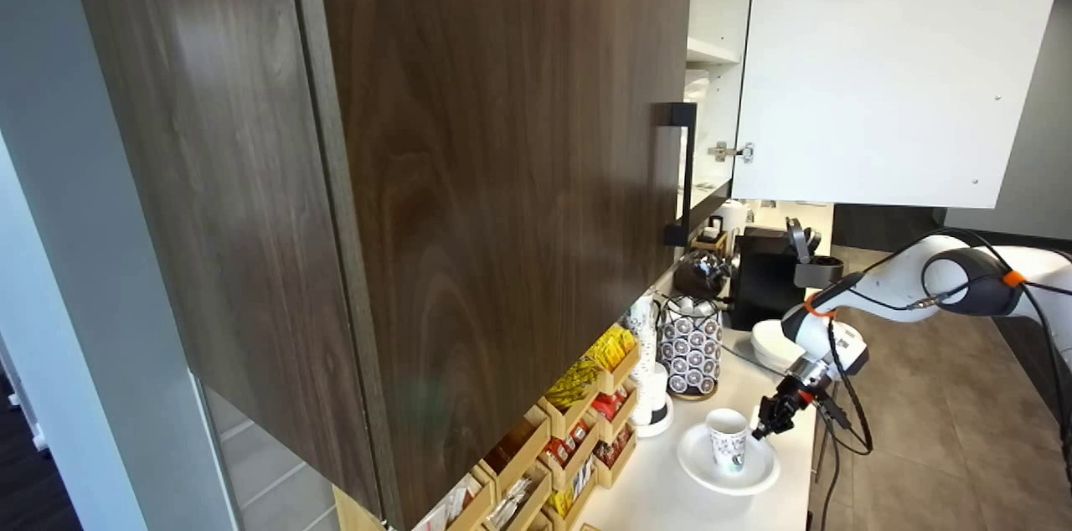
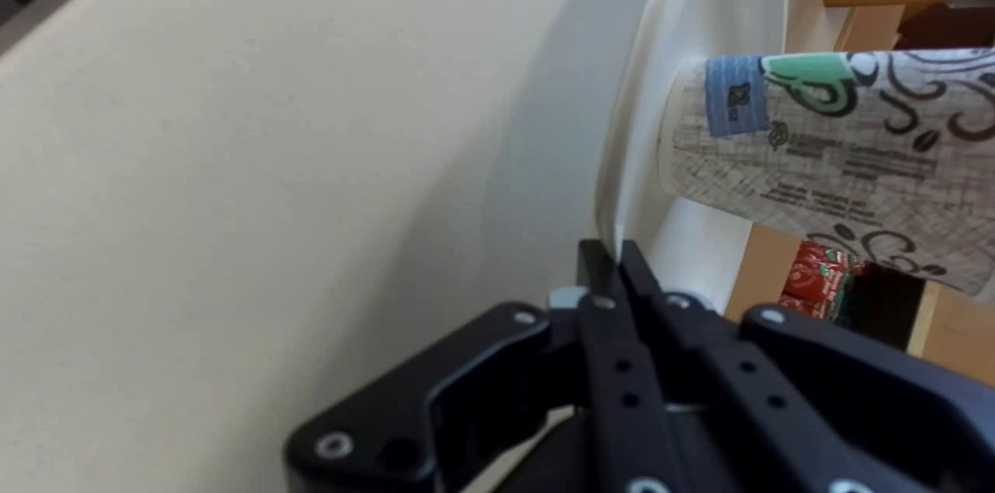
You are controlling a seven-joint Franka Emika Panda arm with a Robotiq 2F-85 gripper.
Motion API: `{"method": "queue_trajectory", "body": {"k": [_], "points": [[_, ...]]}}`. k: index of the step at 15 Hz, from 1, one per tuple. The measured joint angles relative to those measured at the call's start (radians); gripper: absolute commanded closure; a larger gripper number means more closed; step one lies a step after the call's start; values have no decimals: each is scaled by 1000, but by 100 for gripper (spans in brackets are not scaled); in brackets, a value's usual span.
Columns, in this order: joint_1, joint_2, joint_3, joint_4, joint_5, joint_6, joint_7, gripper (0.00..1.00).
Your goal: Pick up the paper plate with a paper coffee cup on top and put it in the bottom shelf of the cabinet with an open door
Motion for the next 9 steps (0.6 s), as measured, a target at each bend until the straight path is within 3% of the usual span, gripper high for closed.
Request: {"method": "queue_trajectory", "body": {"k": [9], "points": [[2, -37, -74, 0, 75, -185, -111, 99]]}}
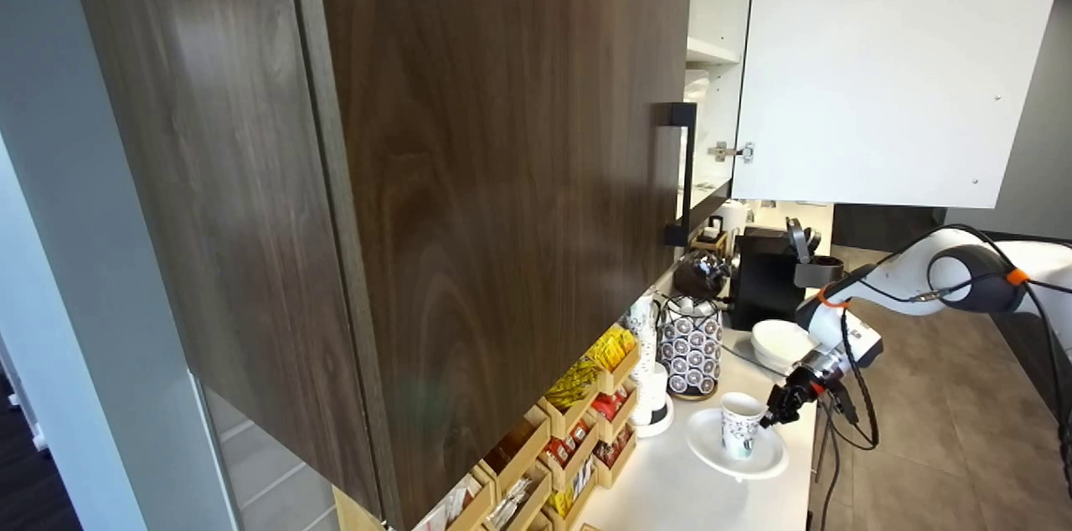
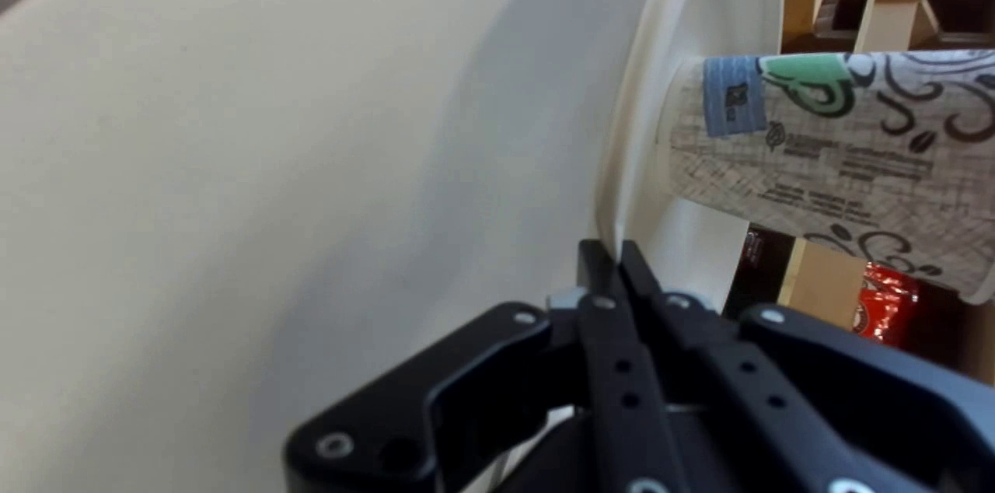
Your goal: Pick up the paper plate with a paper coffee cup on top and put it in the bottom shelf of the cabinet with an open door
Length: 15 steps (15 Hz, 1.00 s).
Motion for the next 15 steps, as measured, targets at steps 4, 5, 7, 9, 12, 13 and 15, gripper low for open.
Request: {"method": "queue_trajectory", "body": {"k": [4, 5, 7, 9, 12, 13, 15], "points": [[10, -76, -42, -40, 0, -57, -18, 99], [15, -100, -51, -54, 0, -61, -18, 99], [28, -155, -69, -89, 0, -76, -18, 99], [44, -211, -87, -122, 0, -90, -15, 99], [67, -290, -112, -163, 0, -106, 9, 99], [74, -315, -120, -172, 0, -118, 22, 99], [88, -362, -137, -188, -1, -137, 54, 96]]}}
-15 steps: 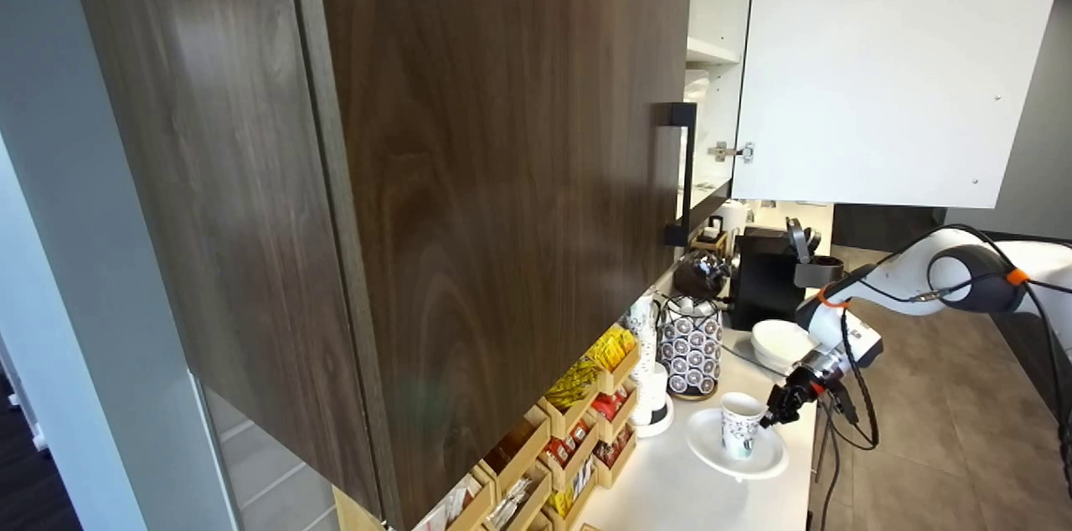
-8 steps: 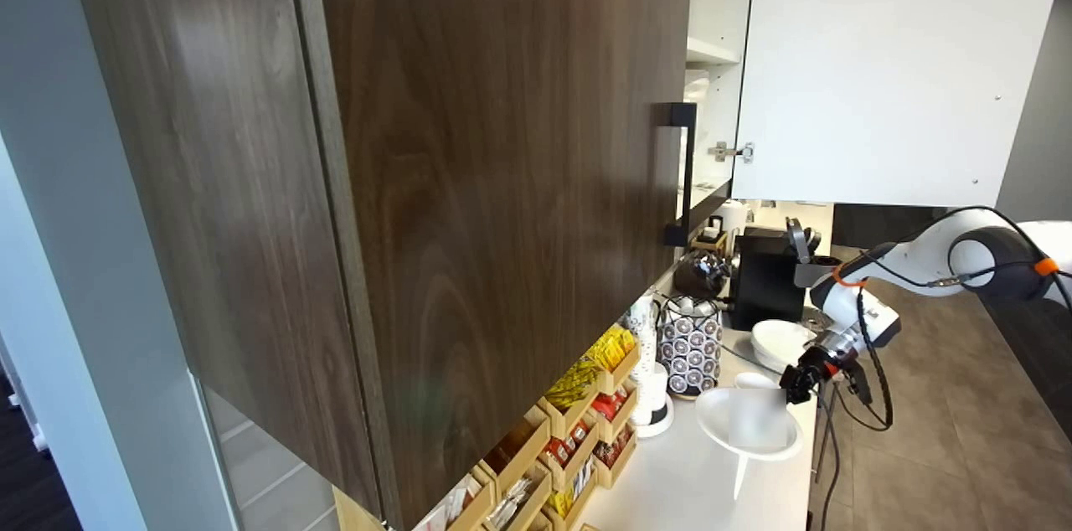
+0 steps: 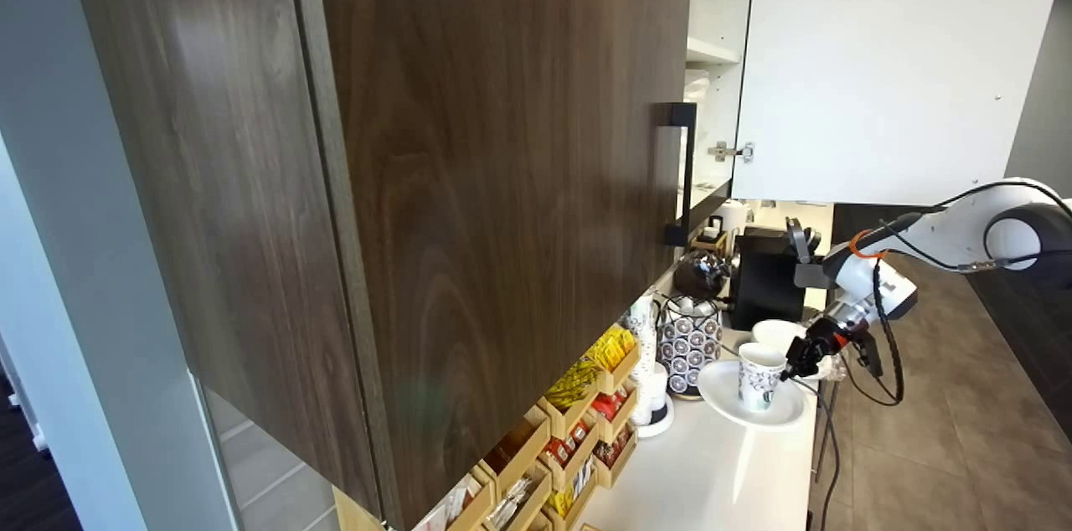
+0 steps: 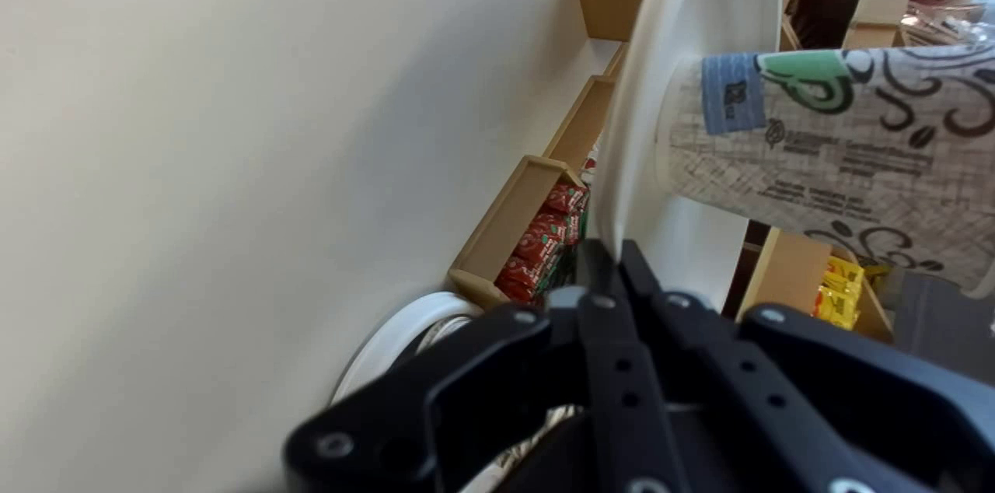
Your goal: Pick up the paper plate with a paper coffee cup on top and put it in the bottom shelf of the cabinet with an open door
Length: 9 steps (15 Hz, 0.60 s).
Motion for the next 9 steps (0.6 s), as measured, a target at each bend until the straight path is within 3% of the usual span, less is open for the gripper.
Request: {"method": "queue_trajectory", "body": {"k": [9], "points": [[18, -51, -19, -21, -1, -12, 22, 99]]}}
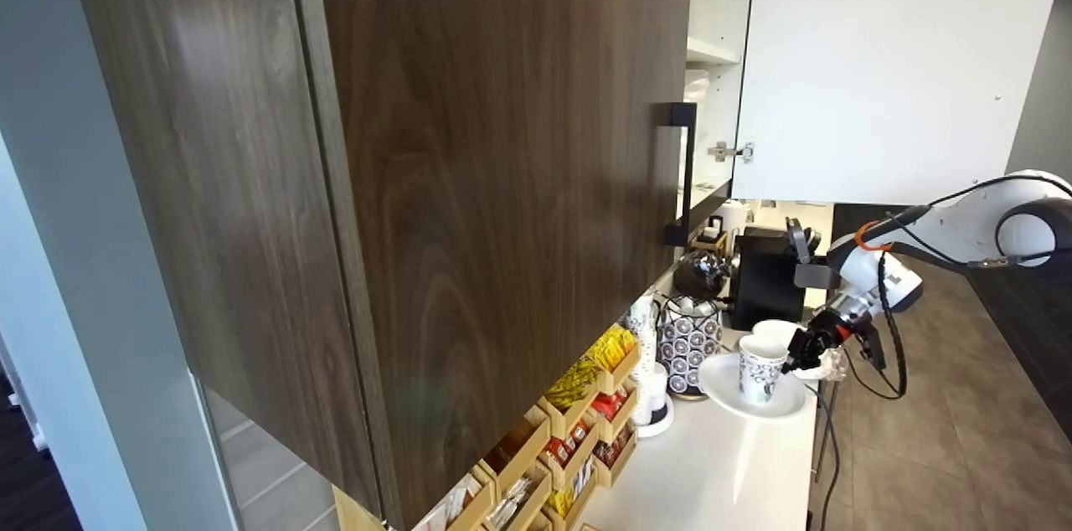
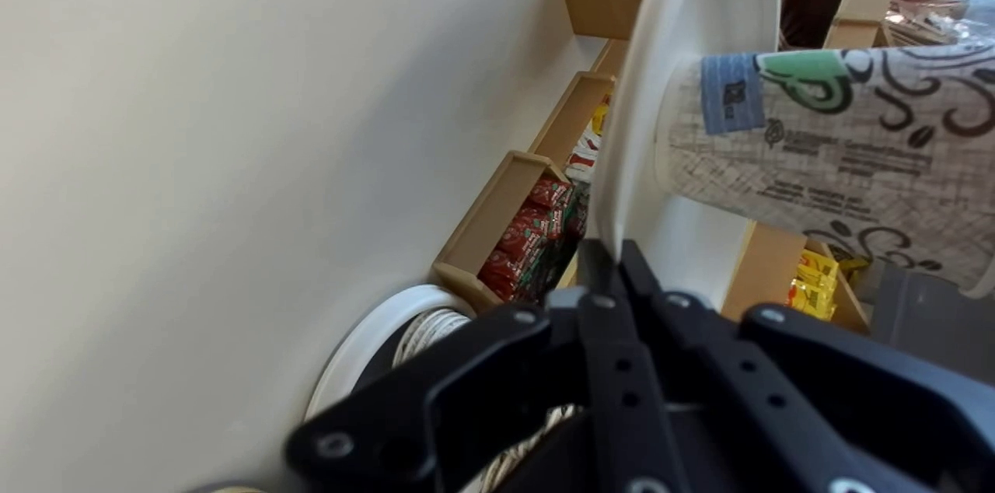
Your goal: Pick up the paper plate with a paper coffee cup on top and put it in the bottom shelf of the cabinet with an open door
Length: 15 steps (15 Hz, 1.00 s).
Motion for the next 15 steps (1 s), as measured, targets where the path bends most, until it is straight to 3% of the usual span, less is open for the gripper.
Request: {"method": "queue_trajectory", "body": {"k": [15], "points": [[17, -142, -59, 126, -52, -297, 138, 99]]}}
